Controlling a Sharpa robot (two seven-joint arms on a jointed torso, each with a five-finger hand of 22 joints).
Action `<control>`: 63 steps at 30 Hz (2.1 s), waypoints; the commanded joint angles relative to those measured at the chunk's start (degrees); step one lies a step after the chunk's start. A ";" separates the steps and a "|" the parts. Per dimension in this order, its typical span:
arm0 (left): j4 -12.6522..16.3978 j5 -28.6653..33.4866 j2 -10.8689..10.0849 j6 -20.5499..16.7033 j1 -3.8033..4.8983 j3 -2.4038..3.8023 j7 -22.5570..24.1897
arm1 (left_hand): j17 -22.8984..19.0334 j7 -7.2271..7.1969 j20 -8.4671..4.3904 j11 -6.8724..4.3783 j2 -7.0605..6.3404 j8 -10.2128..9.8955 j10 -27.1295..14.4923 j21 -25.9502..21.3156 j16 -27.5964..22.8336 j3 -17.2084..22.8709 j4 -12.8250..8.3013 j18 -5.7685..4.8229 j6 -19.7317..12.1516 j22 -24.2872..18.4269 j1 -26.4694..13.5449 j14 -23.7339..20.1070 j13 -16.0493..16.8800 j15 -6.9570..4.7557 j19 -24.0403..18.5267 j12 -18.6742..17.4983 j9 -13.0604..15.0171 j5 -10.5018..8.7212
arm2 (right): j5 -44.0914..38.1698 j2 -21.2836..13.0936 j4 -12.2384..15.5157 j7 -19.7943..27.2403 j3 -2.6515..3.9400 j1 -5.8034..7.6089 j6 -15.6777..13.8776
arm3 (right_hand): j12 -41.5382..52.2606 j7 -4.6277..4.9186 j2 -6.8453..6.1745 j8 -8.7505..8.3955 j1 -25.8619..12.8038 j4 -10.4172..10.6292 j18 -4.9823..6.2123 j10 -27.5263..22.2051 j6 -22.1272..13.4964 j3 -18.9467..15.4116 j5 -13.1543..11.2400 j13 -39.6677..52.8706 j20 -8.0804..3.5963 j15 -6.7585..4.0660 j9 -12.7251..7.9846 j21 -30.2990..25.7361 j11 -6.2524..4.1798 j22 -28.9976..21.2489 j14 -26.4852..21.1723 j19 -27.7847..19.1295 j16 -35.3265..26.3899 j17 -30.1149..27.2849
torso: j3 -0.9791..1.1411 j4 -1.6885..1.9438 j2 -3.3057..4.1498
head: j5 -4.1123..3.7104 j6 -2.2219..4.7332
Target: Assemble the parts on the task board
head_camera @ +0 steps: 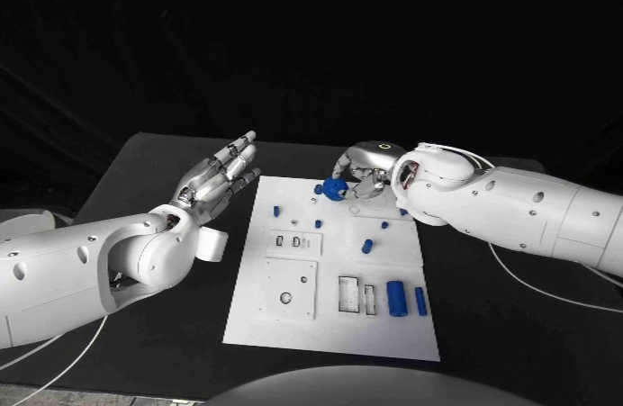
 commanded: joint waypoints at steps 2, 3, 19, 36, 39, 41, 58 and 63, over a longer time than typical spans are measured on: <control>0.15 0.13 0.03 0.64 0.04 0.04 0.62 | -0.09 0.26 0.44 0.41 -0.06 0.35 -0.05 -0.08 -0.21 0.20 0.10 1.04 0.25 0.06 0.50 -0.05 0.05 0.46 -0.11 0.06 0.07 0.24 | -1.31 2.33 -2.05 0.09 -0.01 -0.82 1.75 | 0.22 -2.21 0.13 1.86 -0.38 0.37 -0.63 5.90 4.82 0.21 -0.01 15.08 -0.15 -0.30 10.56 0.26 0.02 11.81 5.97 2.01 0.19 15.06 | 0.01 0.03 0.04 | 0.07 0.05; 0.14 0.13 0.03 0.63 0.04 0.04 0.62 | -0.09 0.26 0.44 0.41 -0.06 0.35 -0.05 -0.08 -0.21 0.20 0.10 1.04 0.25 0.06 0.50 -0.05 0.05 0.46 -0.11 0.06 0.07 0.24 | -1.57 2.95 -2.64 0.10 -0.01 -1.03 1.86 | 0.22 -2.19 0.13 1.82 -0.38 0.37 -0.62 5.90 4.76 0.24 -0.05 15.08 -0.14 -0.29 10.57 0.23 0.02 11.79 5.97 1.99 0.19 15.06 | 0.03 0.00 0.08 | 0.12 0.08; 0.07 0.13 0.30 0.77 0.04 0.04 0.64 | -0.09 0.24 0.47 0.46 -0.08 0.37 -0.04 -0.07 -0.21 0.19 0.16 1.04 0.30 0.07 0.52 -0.05 0.05 0.49 -0.09 0.09 0.08 0.24 | -4.40 8.97 -9.32 0.43 0.00 -3.14 2.42 | 0.22 -1.75 0.06 0.65 -0.37 0.28 -0.41 5.90 3.32 0.98 -1.03 15.08 0.10 0.04 10.60 -0.38 0.38 11.38 5.97 1.37 0.19 15.06 | 0.07 -0.12 -0.02 | -0.01 -0.28; -0.18 0.13 0.47 0.92 0.04 0.04 0.55 | -0.09 0.25 0.49 0.48 -0.09 0.38 -0.03 -0.07 -0.21 0.18 0.17 1.04 0.33 0.07 0.53 -0.05 0.05 0.50 -0.09 0.11 0.08 0.25 | -4.40 10.65 -10.39 1.28 0.00 -3.49 2.05 | 0.22 -1.68 -1.00 -6.66 -1.28 0.70 0.44 5.90 -5.97 3.37 -5.07 15.08 0.07 -0.23 6.85 -3.12 -0.29 9.80 5.97 -1.19 0.19 15.06 | 0.08 -0.17 -0.05 | 0.00 -0.34; -0.28 0.13 0.53 0.96 0.04 0.04 0.51 | -0.09 0.29 0.50 0.49 -0.08 0.39 -0.03 -0.07 -0.21 0.19 0.19 1.04 0.37 0.07 0.55 -0.05 0.05 0.52 -0.09 0.11 0.09 0.27 | -4.19 10.77 -10.33 1.42 0.00 -3.49 1.97 | 0.22 -2.26 -1.11 -6.97 -1.43 0.77 0.57 5.90 -8.37 3.42 -6.44 15.08 -0.18 -0.54 5.79 -3.62 -0.71 9.58 5.97 -1.58 0.19 15.06 | 0.08 -0.16 -0.07 | -0.06 -0.37; -0.34 0.14 0.56 0.97 0.04 0.04 0.50 | -0.09 0.29 0.50 0.49 -0.08 0.39 -0.03 -0.07 -0.21 0.19 0.19 1.04 0.37 0.07 0.55 -0.05 0.05 0.52 -0.09 0.11 0.09 0.27 | -4.05 10.82 -10.31 1.51 0.00 -3.49 1.89 | 0.22 -2.49 -1.11 -6.97 -1.55 0.85 0.64 5.90 -9.88 3.29 -7.80 15.08 -0.37 -0.70 5.06 -3.90 -0.92 9.47 5.97 -1.78 0.19 15.06 | 0.09 -0.13 -0.06 | -0.09 -0.31; -0.78 0.15 0.50 1.05 0.03 0.03 0.31 | -0.09 0.45 0.54 0.50 -0.08 0.41 -0.03 -0.07 -0.21 0.22 0.18 1.03 0.43 0.07 0.64 -0.05 0.05 0.55 -0.09 0.14 0.10 0.35 | -2.01 8.82 -9.11 1.92 0.03 -2.63 -2.17 | 0.22 -2.87 -0.29 -5.69 -0.91 0.92 1.11 5.90 -14.25 1.68 -14.22 15.08 -1.08 -1.28 1.15 -6.12 -1.44 8.61 5.97 -3.16 0.19 15.06 | 0.18 -0.39 -0.10 | 0.23 -0.26; -1.01 0.16 0.63 1.04 0.01 0.02 0.29 | -0.09 0.48 0.55 0.51 -0.08 0.42 -0.02 -0.06 -0.21 0.23 0.17 1.03 0.45 0.07 0.66 -0.05 0.06 0.56 -0.08 0.16 0.10 0.39 | -1.01 6.14 -6.06 1.93 0.05 -1.35 -2.21 | 0.22 -2.50 0.29 -5.11 -0.81 1.13 1.04 5.90 -12.69 1.76 -13.30 15.08 -0.89 -1.04 0.94 -5.97 -1.15 8.81 5.97 -2.86 0.19 15.06 | 0.13 -0.45 -0.21 | 0.05 -0.20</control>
